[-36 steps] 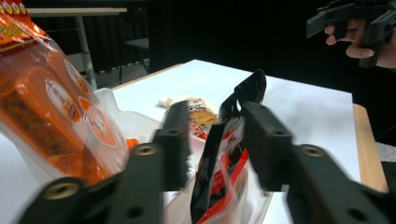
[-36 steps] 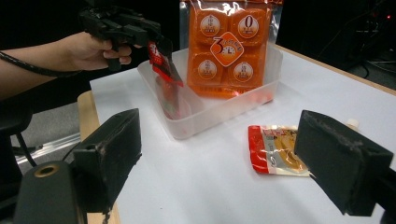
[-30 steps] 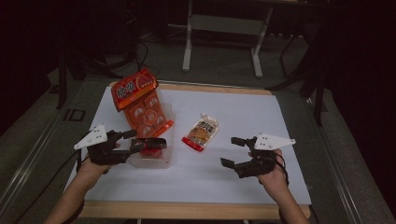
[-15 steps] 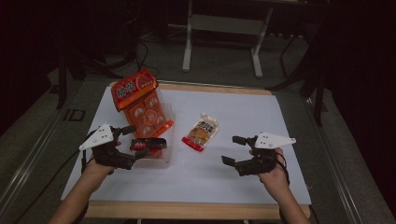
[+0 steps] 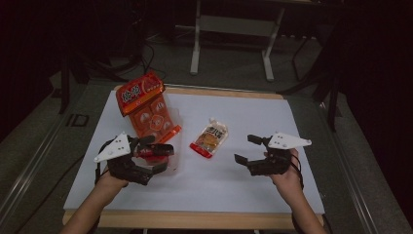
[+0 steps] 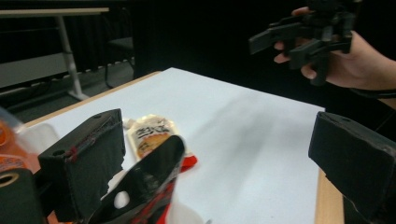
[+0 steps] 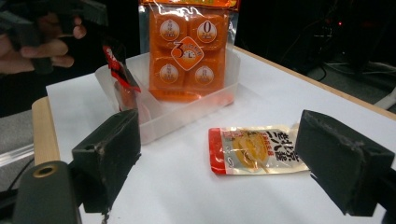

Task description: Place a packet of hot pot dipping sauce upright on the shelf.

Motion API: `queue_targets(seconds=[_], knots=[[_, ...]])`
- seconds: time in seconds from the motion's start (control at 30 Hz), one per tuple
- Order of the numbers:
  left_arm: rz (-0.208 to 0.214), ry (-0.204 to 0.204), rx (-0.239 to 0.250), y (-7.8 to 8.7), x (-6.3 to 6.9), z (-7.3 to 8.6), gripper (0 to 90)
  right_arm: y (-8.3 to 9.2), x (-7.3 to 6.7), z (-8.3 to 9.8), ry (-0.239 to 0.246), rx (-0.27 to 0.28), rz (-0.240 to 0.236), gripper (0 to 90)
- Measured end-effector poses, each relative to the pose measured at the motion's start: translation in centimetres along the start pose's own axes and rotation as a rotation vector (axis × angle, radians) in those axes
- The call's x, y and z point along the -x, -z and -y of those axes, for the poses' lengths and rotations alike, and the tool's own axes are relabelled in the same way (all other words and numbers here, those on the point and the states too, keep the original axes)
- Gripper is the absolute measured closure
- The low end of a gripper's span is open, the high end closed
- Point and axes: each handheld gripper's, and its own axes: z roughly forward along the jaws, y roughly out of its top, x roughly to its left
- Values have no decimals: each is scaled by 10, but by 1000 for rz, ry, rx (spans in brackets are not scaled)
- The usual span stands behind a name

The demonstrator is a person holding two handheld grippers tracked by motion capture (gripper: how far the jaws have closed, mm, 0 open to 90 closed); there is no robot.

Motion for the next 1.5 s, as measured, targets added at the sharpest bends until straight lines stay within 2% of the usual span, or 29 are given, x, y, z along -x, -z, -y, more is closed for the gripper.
queue_targets(seconds=[0.07, 0.1, 0.23, 0.3, 0.37, 0.67, 1.0, 1.13, 1.2, 1.33, 1.5], knots=[[5, 1, -1, -1, 1, 0, 42, -1, 1, 0, -7, -4, 7, 143], [18, -1, 3, -3, 6, 1, 42, -2, 4, 0, -32, -7, 13, 142], [32, -15, -1, -8, 17, 1, 42, -6, 11, 0, -53, -18, 31, 131], [47, -23, 2, -10, 22, 1, 42, -11, 14, 0, -60, -21, 66, 113], [51, -25, 6, -13, 27, 2, 42, -14, 18, 0, -75, -20, 58, 112], [94, -36, 6, -22, 45, 7, 42, -35, 32, 2, -76, -52, 102, 139], [134, -37, 1, -33, 60, 17, 42, -55, 48, 10, -81, -86, 132, 242], [140, -41, -7, -36, 66, 23, 42, -69, 54, 14, -87, -112, 149, 261], [142, -36, -12, -37, 68, 26, 42, -76, 58, 16, -103, -115, 143, 285], [151, -29, -14, -39, 71, 32, 42, -92, 63, 19, -102, -141, 153, 339], [143, -30, -19, -39, 73, 36, 42, -110, 70, 22, -111, -161, 176, 387]])
